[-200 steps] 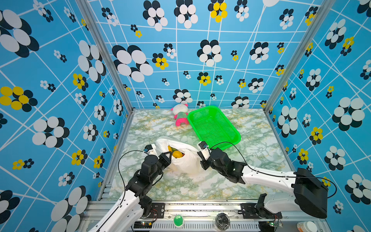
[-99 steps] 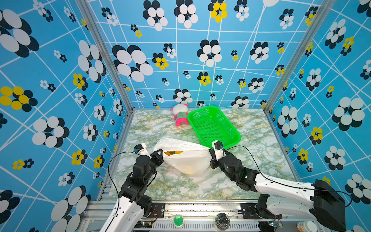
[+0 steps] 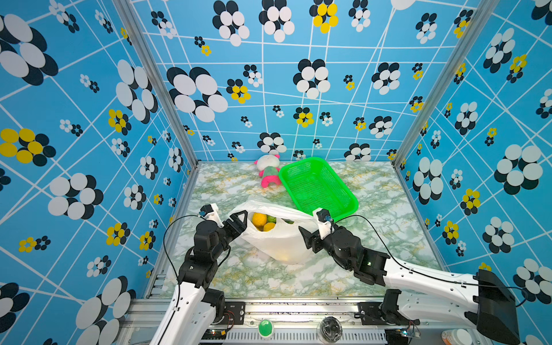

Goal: Untie the knot of the plastic bag and take out the fruit

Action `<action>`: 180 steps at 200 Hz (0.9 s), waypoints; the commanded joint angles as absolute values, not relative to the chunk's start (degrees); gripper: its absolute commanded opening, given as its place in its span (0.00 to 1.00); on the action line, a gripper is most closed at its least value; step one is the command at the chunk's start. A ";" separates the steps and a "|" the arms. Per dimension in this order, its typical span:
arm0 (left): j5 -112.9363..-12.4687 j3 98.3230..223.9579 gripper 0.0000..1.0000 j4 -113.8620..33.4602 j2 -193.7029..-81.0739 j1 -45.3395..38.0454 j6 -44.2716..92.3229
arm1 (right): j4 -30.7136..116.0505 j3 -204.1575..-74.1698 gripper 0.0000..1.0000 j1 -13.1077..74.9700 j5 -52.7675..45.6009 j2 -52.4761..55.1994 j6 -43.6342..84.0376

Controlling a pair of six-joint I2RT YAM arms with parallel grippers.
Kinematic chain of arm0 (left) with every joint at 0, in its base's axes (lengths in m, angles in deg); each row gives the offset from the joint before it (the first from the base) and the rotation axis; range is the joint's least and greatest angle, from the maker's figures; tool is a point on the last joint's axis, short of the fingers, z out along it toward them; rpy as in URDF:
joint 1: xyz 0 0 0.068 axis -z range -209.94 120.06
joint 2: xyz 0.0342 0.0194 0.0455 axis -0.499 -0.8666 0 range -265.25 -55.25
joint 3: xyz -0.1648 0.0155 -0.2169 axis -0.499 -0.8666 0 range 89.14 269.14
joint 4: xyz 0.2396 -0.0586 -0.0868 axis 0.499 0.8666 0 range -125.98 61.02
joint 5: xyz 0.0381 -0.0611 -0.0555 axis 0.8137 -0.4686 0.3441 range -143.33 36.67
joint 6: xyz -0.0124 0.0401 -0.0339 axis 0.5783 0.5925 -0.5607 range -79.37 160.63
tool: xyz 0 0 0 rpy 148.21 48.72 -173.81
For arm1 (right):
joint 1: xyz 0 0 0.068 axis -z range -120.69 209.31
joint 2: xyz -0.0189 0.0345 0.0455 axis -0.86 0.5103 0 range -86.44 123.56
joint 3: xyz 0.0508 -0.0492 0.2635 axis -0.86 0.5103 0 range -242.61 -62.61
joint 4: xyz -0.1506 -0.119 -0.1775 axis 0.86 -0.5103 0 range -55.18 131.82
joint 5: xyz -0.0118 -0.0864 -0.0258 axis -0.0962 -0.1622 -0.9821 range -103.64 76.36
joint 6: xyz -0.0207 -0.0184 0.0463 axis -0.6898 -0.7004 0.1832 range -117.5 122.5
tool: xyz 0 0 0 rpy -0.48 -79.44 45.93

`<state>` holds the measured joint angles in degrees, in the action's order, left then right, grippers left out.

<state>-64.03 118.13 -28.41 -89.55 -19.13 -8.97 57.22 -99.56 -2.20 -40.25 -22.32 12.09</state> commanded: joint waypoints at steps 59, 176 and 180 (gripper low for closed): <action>-51.50 132.03 0.98 -14.26 -94.51 -10.27 6.25 | 39.91 -117.09 0.82 -3.22 -55.34 -6.60 15.79; -40.39 134.36 0.10 -12.51 -95.53 -7.20 8.80 | 42.93 -139.49 0.00 -0.38 -27.16 7.66 7.28; -39.33 134.44 0.07 -11.84 -94.88 -7.41 8.62 | 43.34 -140.02 0.00 0.04 -25.31 7.78 7.34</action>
